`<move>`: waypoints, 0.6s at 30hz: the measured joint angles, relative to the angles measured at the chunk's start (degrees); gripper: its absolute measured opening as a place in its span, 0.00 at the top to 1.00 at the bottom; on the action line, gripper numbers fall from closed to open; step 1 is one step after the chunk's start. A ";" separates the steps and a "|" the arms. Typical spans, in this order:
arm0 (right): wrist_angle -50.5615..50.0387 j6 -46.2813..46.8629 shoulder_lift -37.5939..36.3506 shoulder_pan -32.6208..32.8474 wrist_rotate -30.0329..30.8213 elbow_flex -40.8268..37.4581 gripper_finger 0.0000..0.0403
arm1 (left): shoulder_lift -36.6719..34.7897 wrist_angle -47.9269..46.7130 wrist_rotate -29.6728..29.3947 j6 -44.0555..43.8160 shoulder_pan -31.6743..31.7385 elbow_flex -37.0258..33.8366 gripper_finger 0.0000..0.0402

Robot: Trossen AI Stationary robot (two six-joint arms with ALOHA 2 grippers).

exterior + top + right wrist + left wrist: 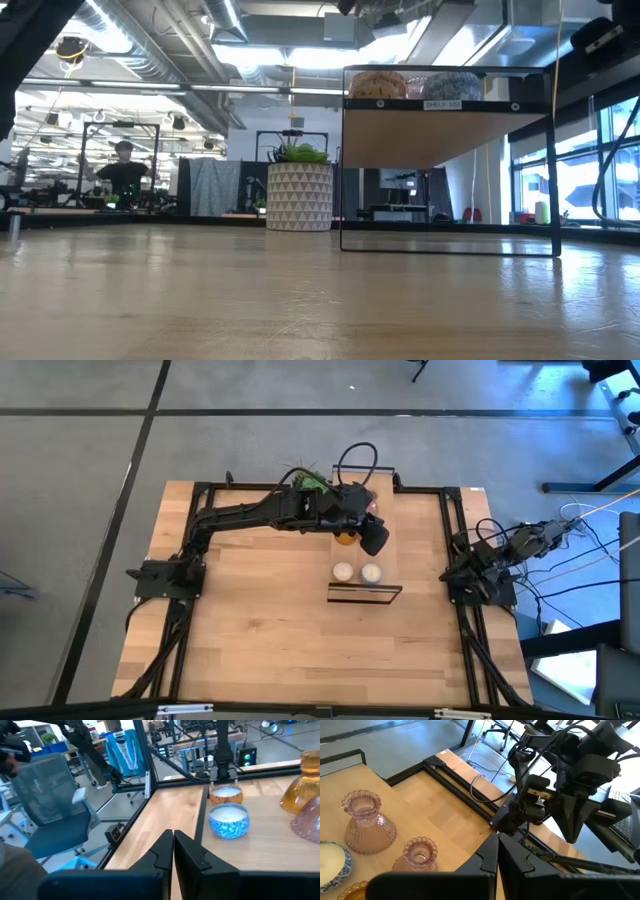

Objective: Pick & Place candle stick holders
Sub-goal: Return to Home Position

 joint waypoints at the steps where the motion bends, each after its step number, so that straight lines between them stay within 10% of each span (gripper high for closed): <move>1: 0.08 -0.23 0.00 0.00 0.30 0.00 0.96 | 0.00 -0.02 -0.29 0.00 0.00 0.00 1.00; 18: 17.79 2.92 0.05 -0.09 0.46 -9.50 0.99 | -0.02 -0.02 -0.65 0.00 1.19 0.00 1.00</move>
